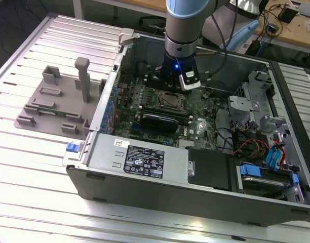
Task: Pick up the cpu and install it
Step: 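Install the first cpu locking lever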
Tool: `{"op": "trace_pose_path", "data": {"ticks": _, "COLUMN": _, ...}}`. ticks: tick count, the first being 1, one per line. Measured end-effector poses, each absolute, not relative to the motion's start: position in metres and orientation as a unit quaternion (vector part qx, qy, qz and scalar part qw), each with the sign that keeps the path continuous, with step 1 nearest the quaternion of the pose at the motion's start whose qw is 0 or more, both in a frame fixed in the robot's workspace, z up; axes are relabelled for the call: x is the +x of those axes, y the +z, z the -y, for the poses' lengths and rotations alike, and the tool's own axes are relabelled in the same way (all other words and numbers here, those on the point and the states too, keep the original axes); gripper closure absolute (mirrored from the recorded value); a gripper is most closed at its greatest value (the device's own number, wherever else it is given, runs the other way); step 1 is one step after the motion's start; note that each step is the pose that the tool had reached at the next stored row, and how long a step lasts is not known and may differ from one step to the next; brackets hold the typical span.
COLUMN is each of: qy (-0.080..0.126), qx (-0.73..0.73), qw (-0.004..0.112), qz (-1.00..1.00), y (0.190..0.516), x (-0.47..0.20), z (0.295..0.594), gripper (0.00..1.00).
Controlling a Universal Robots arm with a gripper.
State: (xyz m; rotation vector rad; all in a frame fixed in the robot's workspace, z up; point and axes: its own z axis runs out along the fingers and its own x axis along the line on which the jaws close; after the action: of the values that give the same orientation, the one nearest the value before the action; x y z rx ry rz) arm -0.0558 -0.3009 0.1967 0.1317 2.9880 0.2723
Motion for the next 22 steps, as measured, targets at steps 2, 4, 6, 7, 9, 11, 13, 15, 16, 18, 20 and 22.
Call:
{"op": "trace_pose_path", "data": {"ticks": 2, "qy": 0.092, "qx": 0.044, "qw": 0.069, "qz": -0.992, "y": 0.196, "x": -0.056, "z": 0.301, "gripper": 0.89}}
{"op": "trace_pose_path", "data": {"ticks": 4, "qy": 0.098, "qx": 0.045, "qw": 0.069, "qz": -0.992, "y": 0.196, "x": -0.055, "z": 0.301, "gripper": 0.89}}
{"op": "trace_pose_path", "data": {"ticks": 6, "qy": 0.107, "qx": 0.045, "qw": 0.069, "qz": -0.991, "y": 0.196, "x": -0.054, "z": 0.301, "gripper": 0.89}}
{"op": "trace_pose_path", "data": {"ticks": 7, "qy": 0.107, "qx": 0.045, "qw": 0.069, "qz": -0.991, "y": 0.196, "x": -0.054, "z": 0.301, "gripper": 0.89}}
{"op": "trace_pose_path", "data": {"ticks": 9, "qy": 0.108, "qx": 0.045, "qw": 0.069, "qz": -0.991, "y": 0.196, "x": -0.054, "z": 0.301, "gripper": 0.89}}
{"op": "trace_pose_path", "data": {"ticks": 11, "qy": 0.104, "qx": 0.045, "qw": 0.069, "qz": -0.991, "y": 0.205, "x": -0.054, "z": 0.301, "gripper": 0.89}}
{"op": "trace_pose_path", "data": {"ticks": 13, "qy": 0.097, "qx": 0.045, "qw": 0.069, "qz": -0.992, "y": 0.209, "x": -0.054, "z": 0.301, "gripper": 0.89}}
{"op": "trace_pose_path", "data": {"ticks": 15, "qy": 0.089, "qx": 0.044, "qw": 0.067, "qz": -0.993, "y": 0.211, "x": -0.054, "z": 0.301, "gripper": 0.89}}
{"op": "trace_pose_path", "data": {"ticks": 16, "qy": 0.081, "qx": 0.044, "qw": 0.065, "qz": -0.994, "y": 0.211, "x": -0.054, "z": 0.301, "gripper": 0.89}}
{"op": "trace_pose_path", "data": {"ticks": 18, "qy": 0.061, "qx": 0.043, "qw": 0.058, "qz": -0.996, "y": 0.212, "x": -0.054, "z": 0.301, "gripper": 0.89}}
{"op": "trace_pose_path", "data": {"ticks": 20, "qy": 0.042, "qx": 0.043, "qw": 0.048, "qz": -0.997, "y": 0.212, "x": -0.054, "z": 0.301, "gripper": 0.89}}
{"op": "trace_pose_path", "data": {"ticks": 22, "qy": 0.018, "qx": 0.042, "qw": 0.038, "qz": -0.998, "y": 0.212, "x": -0.054, "z": 0.301, "gripper": 0.89}}
